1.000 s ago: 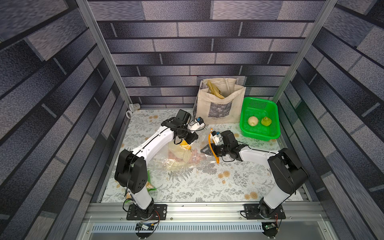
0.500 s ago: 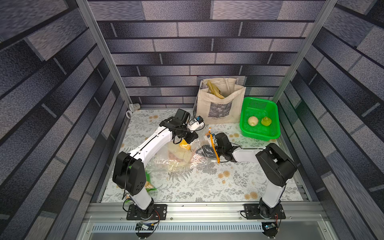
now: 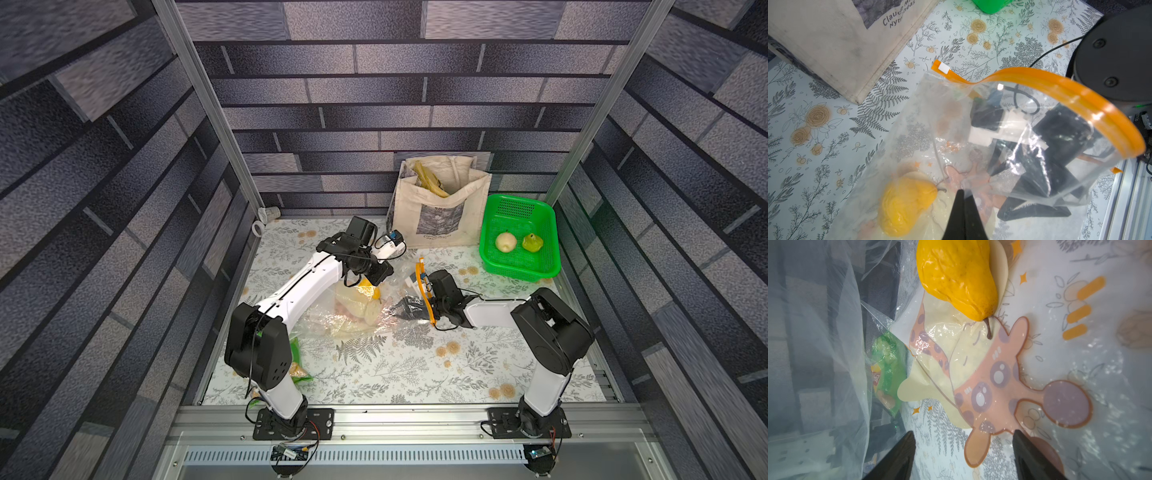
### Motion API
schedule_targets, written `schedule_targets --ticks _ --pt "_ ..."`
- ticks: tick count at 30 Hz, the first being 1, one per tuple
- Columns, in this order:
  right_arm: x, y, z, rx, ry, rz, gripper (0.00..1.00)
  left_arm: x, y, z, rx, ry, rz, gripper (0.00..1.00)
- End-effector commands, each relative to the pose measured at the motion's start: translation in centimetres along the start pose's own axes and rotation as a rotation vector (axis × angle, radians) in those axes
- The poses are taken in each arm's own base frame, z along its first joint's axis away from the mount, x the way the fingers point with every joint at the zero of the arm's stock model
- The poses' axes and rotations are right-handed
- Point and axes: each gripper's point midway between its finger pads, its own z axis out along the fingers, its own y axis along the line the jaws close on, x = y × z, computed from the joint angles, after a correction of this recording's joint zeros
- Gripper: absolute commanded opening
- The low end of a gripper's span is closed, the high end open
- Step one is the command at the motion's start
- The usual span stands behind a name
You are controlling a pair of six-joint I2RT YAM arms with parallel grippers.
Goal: Open the zip-top bag and take out the pear
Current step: Pick up the pear from the zipper food storage bag.
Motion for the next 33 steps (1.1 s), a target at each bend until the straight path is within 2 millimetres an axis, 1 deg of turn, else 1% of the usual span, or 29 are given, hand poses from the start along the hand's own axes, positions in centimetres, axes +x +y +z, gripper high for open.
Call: schedule_targets --ticks 1,6,8,10,13,14,17,20,22,25,27,28,33 --pt "0.1 0.7 0.0 -0.001 0.004 -0.037 0.79 -2.2 -1.0 -2.2 0.018 -0.081 0.019 0.01" --pt "-2.1 0.7 1.2 0.041 -0.062 -0.072 0.81 -2.2 -2.4 -1.8 0.048 -0.078 0.063 0.02" --pt "-3.2 0.4 1.5 0.075 -0.108 -0.072 0.86 -2.1 -2.9 -1.6 0.054 -0.067 0.075 0.02" --pt "-4.3 -0.3 1.7 0.114 -0.15 -0.049 0.9 -2.2 -3.2 -1.5 0.057 -0.063 0.082 0.02" --pt "-5.4 -0.8 2.1 0.131 -0.216 -0.026 0.97 -2.4 -3.6 -1.6 0.067 -0.07 0.083 0.02" --pt "-5.6 -1.0 2.2 0.138 -0.234 -0.026 0.98 -2.5 -3.7 -1.6 0.071 -0.075 0.083 0.02" --pt "-6.3 -1.5 2.4 0.18 -0.285 -0.043 0.99 -2.7 -4.1 -1.7 0.077 -0.079 0.089 0.02" --pt "-6.6 -1.7 3.1 0.189 -0.31 -0.052 1.0 -2.9 -4.5 -1.7 0.085 -0.084 0.097 0.02" --pt "-6.7 -1.5 3.9 0.162 -0.303 -0.053 1.0 -2.9 -4.8 -1.7 0.092 -0.087 0.103 0.02" --pt "-6.5 -0.8 5.2 0.117 -0.302 -0.088 1.0 -3.0 -5.0 -1.7 0.097 -0.09 0.107 0.02" --pt "-6.0 -1.2 6.3 0.093 -0.298 -0.112 0.99 -3.0 -5.1 -1.7 0.1 -0.096 0.109 0.02" --pt "-5.9 -1.0 6.6 0.08 -0.304 -0.13 0.99 -3.1 -5.1 -1.6 0.101 -0.098 0.108 0.02" --pt "-5.8 -1.0 8.0 0.068 -0.327 -0.224 0.99 -3.2 -5.5 -1.7 0.111 -0.104 0.111 0.02"
